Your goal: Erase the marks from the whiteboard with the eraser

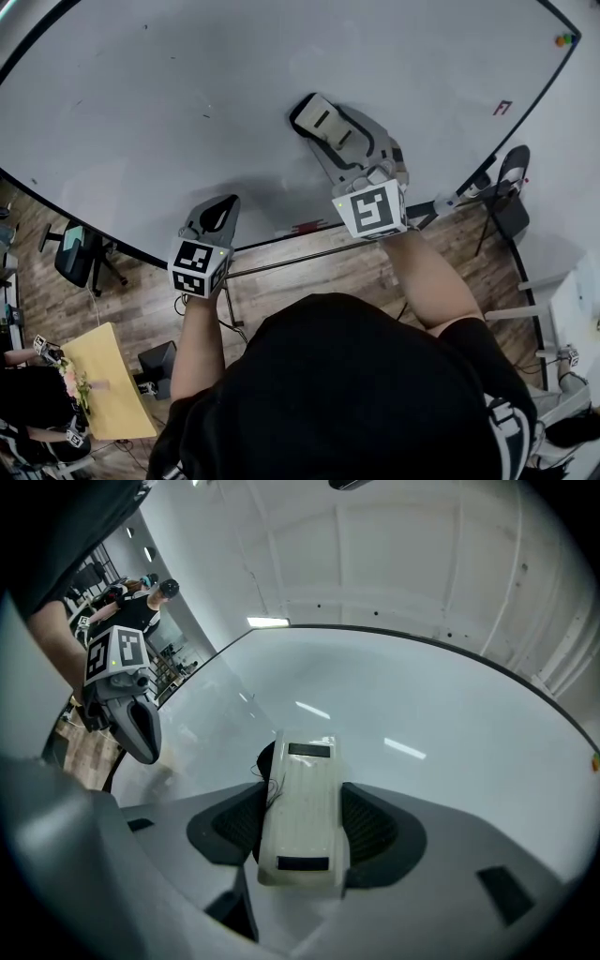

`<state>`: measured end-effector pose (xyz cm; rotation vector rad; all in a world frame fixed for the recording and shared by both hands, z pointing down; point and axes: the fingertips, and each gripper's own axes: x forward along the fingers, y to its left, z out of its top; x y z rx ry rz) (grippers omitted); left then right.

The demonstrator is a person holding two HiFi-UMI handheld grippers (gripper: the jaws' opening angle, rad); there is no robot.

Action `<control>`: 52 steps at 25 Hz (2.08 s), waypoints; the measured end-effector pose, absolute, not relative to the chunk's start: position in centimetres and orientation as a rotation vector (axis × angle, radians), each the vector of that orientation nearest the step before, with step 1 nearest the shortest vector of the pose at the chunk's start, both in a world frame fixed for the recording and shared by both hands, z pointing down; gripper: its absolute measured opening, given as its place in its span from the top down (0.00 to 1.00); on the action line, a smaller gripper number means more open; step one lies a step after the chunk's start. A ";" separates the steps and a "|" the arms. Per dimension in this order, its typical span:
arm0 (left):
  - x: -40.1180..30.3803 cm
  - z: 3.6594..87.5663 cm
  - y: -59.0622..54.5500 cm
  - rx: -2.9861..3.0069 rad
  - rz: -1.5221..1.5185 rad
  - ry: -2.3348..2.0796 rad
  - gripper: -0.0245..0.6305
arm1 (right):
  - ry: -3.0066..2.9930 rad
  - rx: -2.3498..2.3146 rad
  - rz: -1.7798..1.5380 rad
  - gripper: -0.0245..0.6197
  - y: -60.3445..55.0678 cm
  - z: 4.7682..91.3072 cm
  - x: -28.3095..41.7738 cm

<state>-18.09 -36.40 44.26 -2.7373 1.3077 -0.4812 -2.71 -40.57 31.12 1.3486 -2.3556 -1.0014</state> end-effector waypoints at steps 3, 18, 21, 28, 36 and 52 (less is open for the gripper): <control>-18.4 44.2 -36.5 -2.736 -0.481 1.312 0.95 | -2.351 1.335 -0.999 0.58 -40.6 31.8 -3.2; -18.8 43.9 -36.6 -2.725 -0.500 1.323 0.95 | -2.340 1.340 -1.012 0.58 -40.6 32.1 -3.3; -18.7 43.7 -36.6 -2.723 -0.498 1.315 0.95 | -2.384 1.326 -1.019 0.58 -40.6 31.9 -3.6; -18.3 44.3 -36.6 -2.736 -0.499 1.300 0.95 | -2.364 1.390 -1.017 0.58 -40.9 30.8 -1.8; -17.5 44.3 -36.7 -2.744 -0.496 1.286 0.95 | -2.333 1.505 -0.983 0.58 -41.7 28.4 2.5; -15.3 44.5 -36.2 -2.759 -0.502 1.251 0.95 | -2.349 1.780 -0.813 0.58 -43.4 25.8 13.5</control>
